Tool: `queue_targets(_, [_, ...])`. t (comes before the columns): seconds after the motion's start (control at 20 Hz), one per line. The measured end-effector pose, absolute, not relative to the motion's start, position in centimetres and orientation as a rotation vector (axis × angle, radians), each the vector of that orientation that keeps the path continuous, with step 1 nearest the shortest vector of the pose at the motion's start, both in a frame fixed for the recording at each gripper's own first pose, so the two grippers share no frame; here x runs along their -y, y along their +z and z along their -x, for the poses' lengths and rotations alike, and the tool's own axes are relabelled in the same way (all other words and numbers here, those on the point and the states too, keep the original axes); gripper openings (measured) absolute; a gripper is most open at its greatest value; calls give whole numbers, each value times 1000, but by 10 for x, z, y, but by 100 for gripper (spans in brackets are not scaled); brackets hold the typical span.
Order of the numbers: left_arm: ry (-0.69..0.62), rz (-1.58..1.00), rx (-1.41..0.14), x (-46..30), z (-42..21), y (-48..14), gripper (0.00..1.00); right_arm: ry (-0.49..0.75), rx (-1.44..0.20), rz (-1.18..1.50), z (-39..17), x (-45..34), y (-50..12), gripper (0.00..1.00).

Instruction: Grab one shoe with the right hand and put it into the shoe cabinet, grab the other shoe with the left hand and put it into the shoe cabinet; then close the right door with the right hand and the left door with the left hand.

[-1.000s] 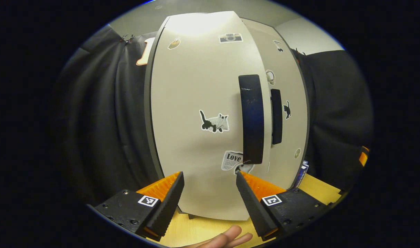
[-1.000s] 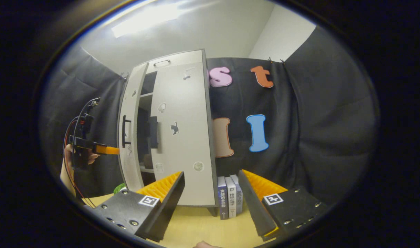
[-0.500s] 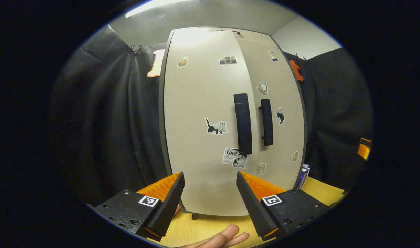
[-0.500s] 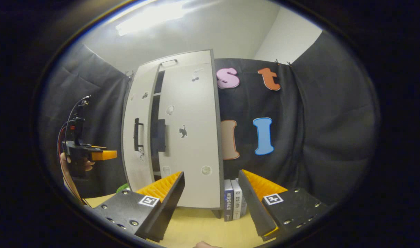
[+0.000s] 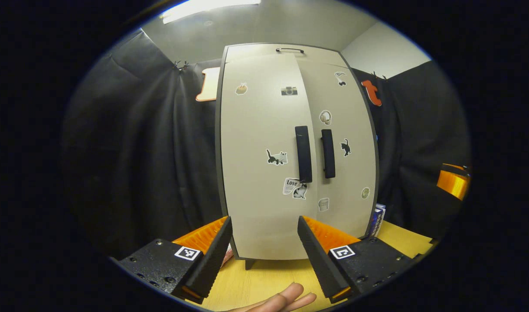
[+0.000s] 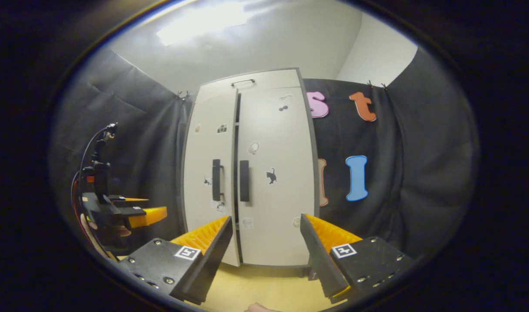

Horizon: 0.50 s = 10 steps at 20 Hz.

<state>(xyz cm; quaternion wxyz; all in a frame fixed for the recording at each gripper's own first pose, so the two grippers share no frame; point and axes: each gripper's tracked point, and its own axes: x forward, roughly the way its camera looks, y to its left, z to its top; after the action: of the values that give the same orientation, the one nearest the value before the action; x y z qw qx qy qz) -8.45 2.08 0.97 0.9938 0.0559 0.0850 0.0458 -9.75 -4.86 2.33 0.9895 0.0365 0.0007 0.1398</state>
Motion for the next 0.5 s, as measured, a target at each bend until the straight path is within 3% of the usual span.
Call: queue_targets(0.5, [108,-82,-110,-29,135,23,93,332,4,-39,130,1,17,94])
